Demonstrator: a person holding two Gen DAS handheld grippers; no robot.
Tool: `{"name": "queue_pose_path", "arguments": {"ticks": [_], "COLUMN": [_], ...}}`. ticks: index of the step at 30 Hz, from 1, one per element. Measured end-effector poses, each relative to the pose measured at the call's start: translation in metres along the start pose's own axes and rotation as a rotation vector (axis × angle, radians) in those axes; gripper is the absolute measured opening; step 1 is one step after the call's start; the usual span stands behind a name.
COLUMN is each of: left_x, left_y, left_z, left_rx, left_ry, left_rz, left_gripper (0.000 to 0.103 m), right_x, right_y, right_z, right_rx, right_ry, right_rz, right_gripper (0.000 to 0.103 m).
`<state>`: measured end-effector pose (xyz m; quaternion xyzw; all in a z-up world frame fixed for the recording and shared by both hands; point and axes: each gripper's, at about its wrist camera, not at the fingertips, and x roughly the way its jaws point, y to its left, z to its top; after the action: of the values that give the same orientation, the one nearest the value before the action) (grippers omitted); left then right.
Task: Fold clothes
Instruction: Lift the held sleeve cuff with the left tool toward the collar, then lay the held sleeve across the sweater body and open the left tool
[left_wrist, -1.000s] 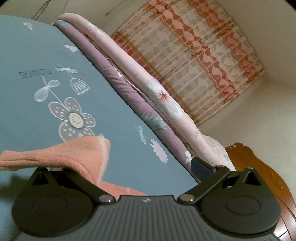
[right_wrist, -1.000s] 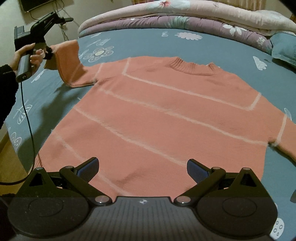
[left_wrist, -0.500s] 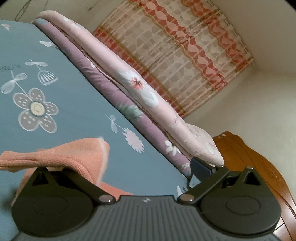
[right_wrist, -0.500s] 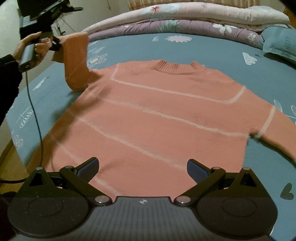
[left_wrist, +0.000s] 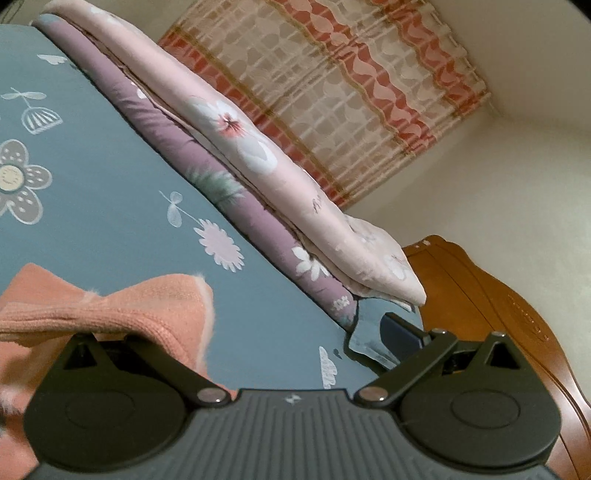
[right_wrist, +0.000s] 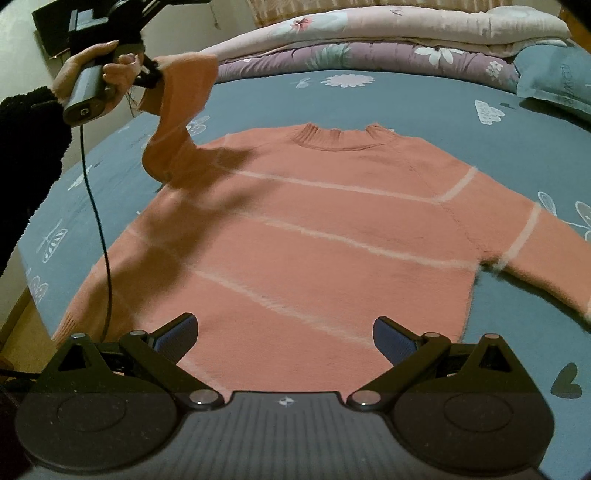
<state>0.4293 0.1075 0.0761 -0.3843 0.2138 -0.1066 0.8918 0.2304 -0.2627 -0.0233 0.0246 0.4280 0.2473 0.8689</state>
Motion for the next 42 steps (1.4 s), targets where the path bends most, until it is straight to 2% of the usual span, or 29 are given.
{"name": "queue_pose_path", "arguments": {"ticks": [10,21,33,39,42], "left_x": [0.039,0.072,0.086,0.109,0.120], "left_y": [-0.028,-0.031,-0.045,-0.044,-0.035], "left_z": [-0.039,-0.104,-0.147,-0.165,-0.176], "left_rx": [0.057,0.161,0.331,0.455,0.434], "left_ry": [0.074,0.219,0.339,0.448,0.537], "left_rz": [-0.045,0.026,0.046,0.136,0.130], "left_gripper": [0.101,0.101,0.101,0.101,0.101], "right_x": [0.007,0.010,0.015,0.013,0.012], "right_y": [-0.015,-0.019,-0.019,-0.020,-0.023], "right_z": [-0.003,-0.009,-0.009,-0.012,-0.014], "right_rx": [0.026,0.036,0.031,0.039,0.050], "right_ry": [0.032,0.069,0.089,0.095,0.095], "right_rz": [-0.007,-0.018,-0.039,-0.057,-0.068], "right_gripper": [0.103,0.103,0.103,0.103,0.103]}}
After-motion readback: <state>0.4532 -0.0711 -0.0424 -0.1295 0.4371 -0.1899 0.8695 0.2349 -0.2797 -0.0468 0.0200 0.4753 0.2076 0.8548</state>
